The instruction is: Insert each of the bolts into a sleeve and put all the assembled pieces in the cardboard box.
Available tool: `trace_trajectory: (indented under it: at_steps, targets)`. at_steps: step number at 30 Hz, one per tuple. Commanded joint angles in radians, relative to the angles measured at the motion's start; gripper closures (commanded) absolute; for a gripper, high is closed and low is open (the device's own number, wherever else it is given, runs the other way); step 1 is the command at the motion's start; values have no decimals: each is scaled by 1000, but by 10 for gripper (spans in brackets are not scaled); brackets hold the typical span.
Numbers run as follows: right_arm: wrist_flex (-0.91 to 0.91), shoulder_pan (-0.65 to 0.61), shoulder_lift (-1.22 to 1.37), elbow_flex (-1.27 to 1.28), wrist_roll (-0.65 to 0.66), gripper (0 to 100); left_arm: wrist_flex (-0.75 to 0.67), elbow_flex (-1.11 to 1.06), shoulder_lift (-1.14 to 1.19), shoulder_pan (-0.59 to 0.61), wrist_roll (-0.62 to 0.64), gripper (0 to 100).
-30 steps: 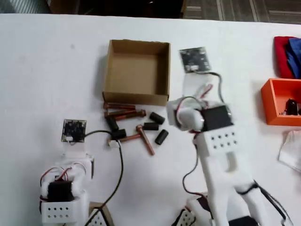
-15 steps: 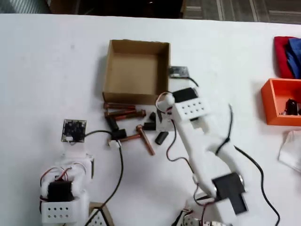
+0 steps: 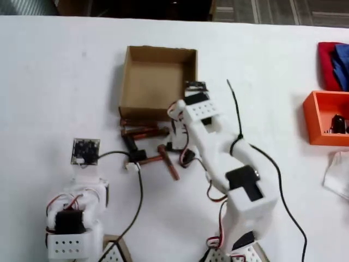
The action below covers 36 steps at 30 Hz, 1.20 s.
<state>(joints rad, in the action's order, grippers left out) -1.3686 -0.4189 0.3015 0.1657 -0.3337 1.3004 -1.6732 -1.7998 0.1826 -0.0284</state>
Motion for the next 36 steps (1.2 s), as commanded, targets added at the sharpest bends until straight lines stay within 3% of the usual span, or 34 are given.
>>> trace_trajectory:
  at_steps: [1, 13, 26, 29, 36]
  targets:
    - [-35, -10, 7, -41, -8, 872, -18, -21, -15, -9, 3, 972]
    - [-76, -88, 16, -37, 84, 872, -18, -21, -15, -9, 3, 972]
    - [-8, 18, 249, -63, 92, 873, -18, -21, -15, -9, 3, 972]
    - [-25, 16, 257, -94, 95, 912, -18, -21, -15, -9, 3, 972]
    - [-99, -8, 259, -147, 334, 978, -18, -21, -15, -9, 3, 972]
